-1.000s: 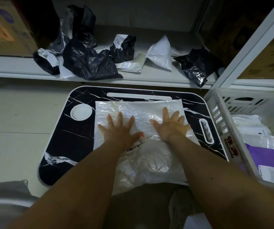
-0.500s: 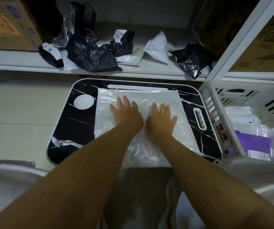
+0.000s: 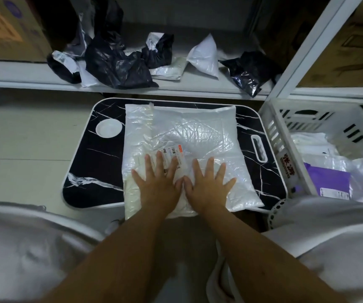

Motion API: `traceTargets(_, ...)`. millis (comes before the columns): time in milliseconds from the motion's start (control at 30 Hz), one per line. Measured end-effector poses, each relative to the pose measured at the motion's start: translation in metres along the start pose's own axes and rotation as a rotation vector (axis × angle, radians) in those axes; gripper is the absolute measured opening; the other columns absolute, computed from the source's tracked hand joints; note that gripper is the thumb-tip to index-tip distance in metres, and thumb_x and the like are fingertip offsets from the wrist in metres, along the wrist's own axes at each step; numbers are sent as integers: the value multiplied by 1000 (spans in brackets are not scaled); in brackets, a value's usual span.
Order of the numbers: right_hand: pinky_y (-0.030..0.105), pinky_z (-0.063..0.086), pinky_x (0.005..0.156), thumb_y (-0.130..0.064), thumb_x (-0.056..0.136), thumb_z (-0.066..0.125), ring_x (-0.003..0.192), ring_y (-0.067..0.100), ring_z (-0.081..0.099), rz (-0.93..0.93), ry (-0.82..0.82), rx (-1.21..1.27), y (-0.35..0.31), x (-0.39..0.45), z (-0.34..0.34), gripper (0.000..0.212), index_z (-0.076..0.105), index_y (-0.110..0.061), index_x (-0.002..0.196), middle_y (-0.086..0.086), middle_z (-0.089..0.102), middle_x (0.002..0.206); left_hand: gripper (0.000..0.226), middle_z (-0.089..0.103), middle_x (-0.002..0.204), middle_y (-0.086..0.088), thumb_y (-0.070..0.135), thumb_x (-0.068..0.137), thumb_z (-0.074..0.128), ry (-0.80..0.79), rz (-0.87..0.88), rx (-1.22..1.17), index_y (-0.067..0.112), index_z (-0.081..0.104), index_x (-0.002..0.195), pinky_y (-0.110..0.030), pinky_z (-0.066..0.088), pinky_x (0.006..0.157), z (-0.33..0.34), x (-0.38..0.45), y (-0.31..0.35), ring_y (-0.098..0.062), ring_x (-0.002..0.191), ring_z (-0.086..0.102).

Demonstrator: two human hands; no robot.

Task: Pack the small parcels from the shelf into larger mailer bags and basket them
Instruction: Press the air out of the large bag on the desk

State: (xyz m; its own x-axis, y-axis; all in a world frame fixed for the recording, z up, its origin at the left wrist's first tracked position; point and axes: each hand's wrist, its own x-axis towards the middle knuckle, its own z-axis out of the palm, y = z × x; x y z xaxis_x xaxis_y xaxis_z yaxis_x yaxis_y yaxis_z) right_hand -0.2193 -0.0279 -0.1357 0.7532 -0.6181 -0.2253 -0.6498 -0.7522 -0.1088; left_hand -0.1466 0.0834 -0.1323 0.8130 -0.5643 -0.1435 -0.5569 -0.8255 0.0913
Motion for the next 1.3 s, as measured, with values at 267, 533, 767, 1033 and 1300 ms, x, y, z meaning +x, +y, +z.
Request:
traceTargets(267,51,28,102,-52,97,25,118,29,48,-58,200,-92,1,17,-22,60,25,-21,148,6,52,132,67,47,131,-9,59,95,19,153,36,79,12,37,139,-49,34,99,-15,20,-8,-31,119,43)
traceTargets(533,62,8,112,-56,98,15,147,37,3,-135,148,-329,8,59,-35,65,12,-22,153,16,15,159,59,17,156,-16,56,97,16,83,-56,65,28,16,149,-61,9,113,-16,52,-6,-37,145,8)
traceTargets(767,65,6,114,-73,89,3,147,36,-14,-138,29,-173,17,73,-30,82,-2,-24,154,4,-15,162,72,-9,161,-5,74,87,14,-34,-26,-10,43,-7,149,-69,6,109,-16,64,-12,-42,145,-10)
traceTargets(1033,57,21,108,-59,96,22,132,30,35,-164,297,-262,-2,102,-61,55,42,-27,135,10,45,138,79,18,155,-16,71,89,12,27,-70,170,20,23,148,-66,10,110,-35,99,7,-40,144,11)
traceTargets(1300,68,1,112,-83,83,10,145,38,-20,-201,-43,-149,10,133,-47,74,-10,-52,147,-7,-22,160,78,-23,158,-3,84,78,1,-140,60,105,48,-22,143,-73,1,106,-22,116,-10,-45,142,-17)
